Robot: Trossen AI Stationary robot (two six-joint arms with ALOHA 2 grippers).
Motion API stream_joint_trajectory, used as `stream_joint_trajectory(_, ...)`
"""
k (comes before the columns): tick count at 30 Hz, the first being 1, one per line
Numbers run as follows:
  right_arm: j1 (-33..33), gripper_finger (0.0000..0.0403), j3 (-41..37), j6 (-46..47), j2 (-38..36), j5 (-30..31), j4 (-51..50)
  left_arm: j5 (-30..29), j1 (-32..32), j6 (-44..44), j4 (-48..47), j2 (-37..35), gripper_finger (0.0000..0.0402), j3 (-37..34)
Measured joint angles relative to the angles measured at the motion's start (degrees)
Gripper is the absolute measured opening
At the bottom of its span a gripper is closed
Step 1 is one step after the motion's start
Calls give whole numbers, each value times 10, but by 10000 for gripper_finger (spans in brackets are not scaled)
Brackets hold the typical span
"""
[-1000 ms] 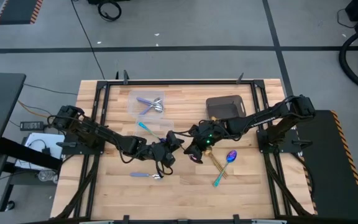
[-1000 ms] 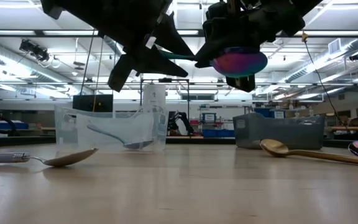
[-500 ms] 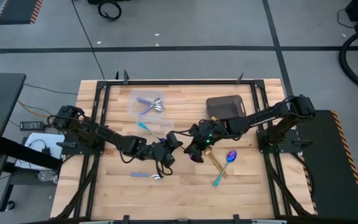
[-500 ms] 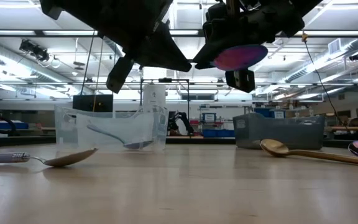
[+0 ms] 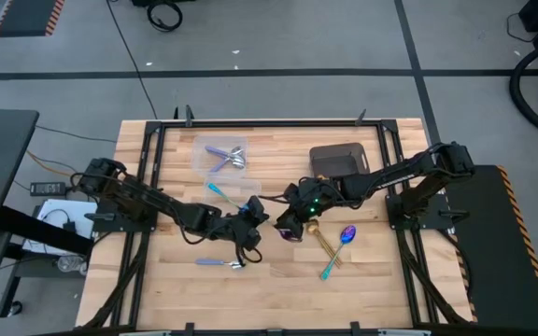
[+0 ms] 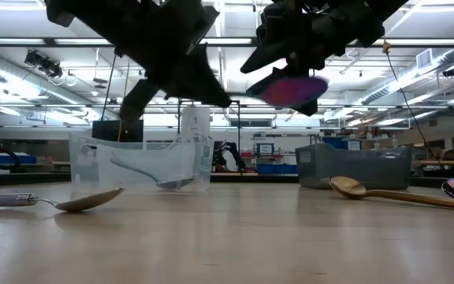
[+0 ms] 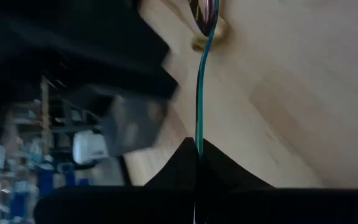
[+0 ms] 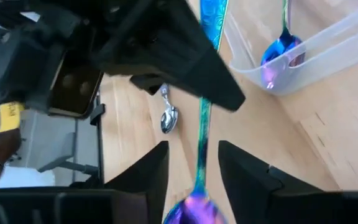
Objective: Sort silverware by color (type)
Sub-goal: Put the blue spoon into the bottom transparent bin
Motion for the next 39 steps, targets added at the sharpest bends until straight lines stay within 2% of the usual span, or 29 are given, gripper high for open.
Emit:
stream_joint_trajectory(5, 0, 170, 0, -36, -5, 19, -9, 0, -1, -53, -63, -16, 7, 0)
stream_joint_trajectory(13, 12, 173, 0, -113, -5, 69, -26, -7, 1, -147, -132, -69, 7, 0)
stream_joint_trajectory(16, 29, 174, 0, -136, -5, 112, -18, -4, 3, -176, -169, -98, 8, 0)
stream_joint_trajectory(21, 66, 174, 1, -158, -5, 221, -14, -3, 3, -193, -265, -140, 9, 0)
stream_joint_trajectory(25, 93, 174, 0, -169, -5, 313, -8, -11, 8, -191, -349, -146, 10, -1)
stream_joint_trajectory(30, 120, 174, 0, -171, -5, 405, -19, -8, 32, -194, -397, -143, 10, 0)
stream_joint_trajectory(34, 142, 174, -8, -161, -5, 453, -22, -9, 52, -192, -414, -144, 10, 0)
stream_joint_trajectory(39, 163, 174, -28, -124, -5, 478, -21, -9, 67, -186, -427, -148, 11, 0)
